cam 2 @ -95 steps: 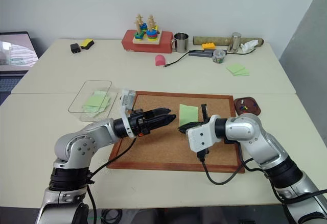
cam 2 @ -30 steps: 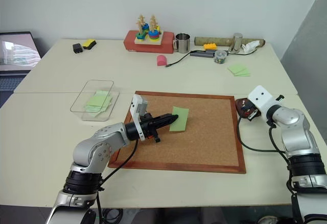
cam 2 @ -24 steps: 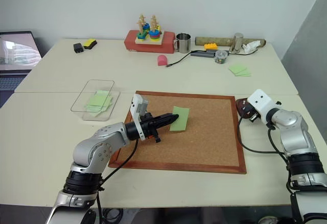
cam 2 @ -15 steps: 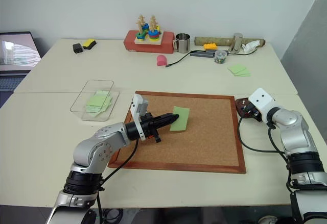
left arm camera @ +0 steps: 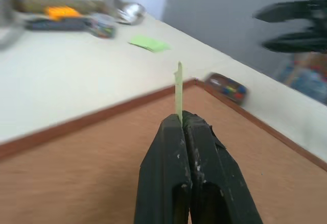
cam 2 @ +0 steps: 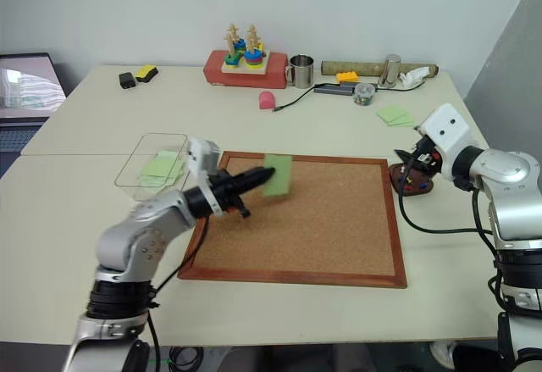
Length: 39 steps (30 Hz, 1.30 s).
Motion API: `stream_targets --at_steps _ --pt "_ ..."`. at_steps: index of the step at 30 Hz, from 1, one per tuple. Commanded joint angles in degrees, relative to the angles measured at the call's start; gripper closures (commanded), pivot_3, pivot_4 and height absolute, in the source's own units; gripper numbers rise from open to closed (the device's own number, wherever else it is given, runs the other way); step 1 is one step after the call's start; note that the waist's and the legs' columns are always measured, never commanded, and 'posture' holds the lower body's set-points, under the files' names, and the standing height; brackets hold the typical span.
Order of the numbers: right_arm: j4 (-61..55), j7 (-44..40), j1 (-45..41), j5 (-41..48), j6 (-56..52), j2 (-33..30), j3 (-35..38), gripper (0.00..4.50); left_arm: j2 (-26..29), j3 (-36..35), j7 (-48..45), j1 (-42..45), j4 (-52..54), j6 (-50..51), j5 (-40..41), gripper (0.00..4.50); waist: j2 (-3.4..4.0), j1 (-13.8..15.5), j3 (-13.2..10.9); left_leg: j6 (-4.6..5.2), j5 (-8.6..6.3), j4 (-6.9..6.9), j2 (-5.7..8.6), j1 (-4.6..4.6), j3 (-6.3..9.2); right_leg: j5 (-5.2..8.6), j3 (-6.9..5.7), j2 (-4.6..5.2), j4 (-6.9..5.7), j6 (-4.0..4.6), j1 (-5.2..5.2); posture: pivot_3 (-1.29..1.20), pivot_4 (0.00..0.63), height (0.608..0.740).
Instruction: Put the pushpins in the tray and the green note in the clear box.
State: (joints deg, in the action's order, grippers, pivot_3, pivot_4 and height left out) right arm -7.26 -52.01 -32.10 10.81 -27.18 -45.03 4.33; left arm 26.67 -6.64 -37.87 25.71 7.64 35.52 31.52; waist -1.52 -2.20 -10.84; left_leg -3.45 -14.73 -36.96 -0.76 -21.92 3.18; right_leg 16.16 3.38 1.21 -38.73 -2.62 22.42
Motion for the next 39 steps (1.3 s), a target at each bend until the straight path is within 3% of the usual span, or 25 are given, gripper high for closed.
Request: stream_targets --at_steps 1,10,17,21,26,39 --pt "-8.7 -5.5 -2.6 8.2 -5.6 0.0 -1.8 1.39 3.4 -6.5 5.3 2.4 -2.2 -4.8 -4.0 4.5 0.0 0.1 0.0 0.0 0.0 0.0 0.0 0.0 0.01 0.0 -0.01 0.01 0.0 0.0 0.0 0.0 0.15 0.74" --pt "-10.5 -5.0 -9.0 13.6 -12.2 4.8 -6.8 1.39 10.1 -10.5 12.4 3.6 -11.4 -12.6 -13.6 4.5 -0.02 0.4 0.0 0.0 0.0 0.0 0.01 -0.08 0.15 0.0 -0.19 0.05 0.07 0.01 0.0 0.0 0.15 0.74" --pt "-9.2 -4.9 -10.1 13.5 -11.5 6.4 -8.6 1.39 10.3 -11.3 18.4 4.4 -17.0 -12.5 -17.0 4.5 -0.01 0.5 0.0 0.0 0.0 -0.02 0.03 -0.28 0.49 -0.01 -0.59 0.13 0.12 0.01 0.01 0.0 0.15 0.74" --pt "-8.8 -4.9 -10.3 13.4 -11.4 6.7 -8.7 1.32 9.6 -11.6 19.1 4.9 -18.3 -11.5 -16.1 3.92 -0.01 0.5 0.0 -0.03 0.02 -0.07 0.03 -0.65 0.79 -0.01 -0.89 0.13 0.07 0.02 0.23 0.0 0.15 0.74" --pt "-8.9 -4.4 -10.1 13.5 -11.7 6.8 -8.5 1.32 9.6 -11.3 18.7 5.2 -18.6 -11.5 -15.7 2.89 -0.01 0.5 0.0 -0.15 0.09 -0.09 0.05 -1.07 0.94 -0.02 -0.9 0.13 -0.15 0.03 0.77 0.0 0.15 0.74" --pt "-8.6 -3.5 -9.6 13.1 -11.3 6.7 -8.5 1.32 10.2 -11.5 16.5 5.3 -18.2 -8.1 -13.9 0.52 -0.01 0.5 0.0 -0.21 0.13 -0.08 0.05 -1.06 0.88 -0.02 -0.94 0.11 -0.22 0.03 0.78 0.0 0.15 0.74"
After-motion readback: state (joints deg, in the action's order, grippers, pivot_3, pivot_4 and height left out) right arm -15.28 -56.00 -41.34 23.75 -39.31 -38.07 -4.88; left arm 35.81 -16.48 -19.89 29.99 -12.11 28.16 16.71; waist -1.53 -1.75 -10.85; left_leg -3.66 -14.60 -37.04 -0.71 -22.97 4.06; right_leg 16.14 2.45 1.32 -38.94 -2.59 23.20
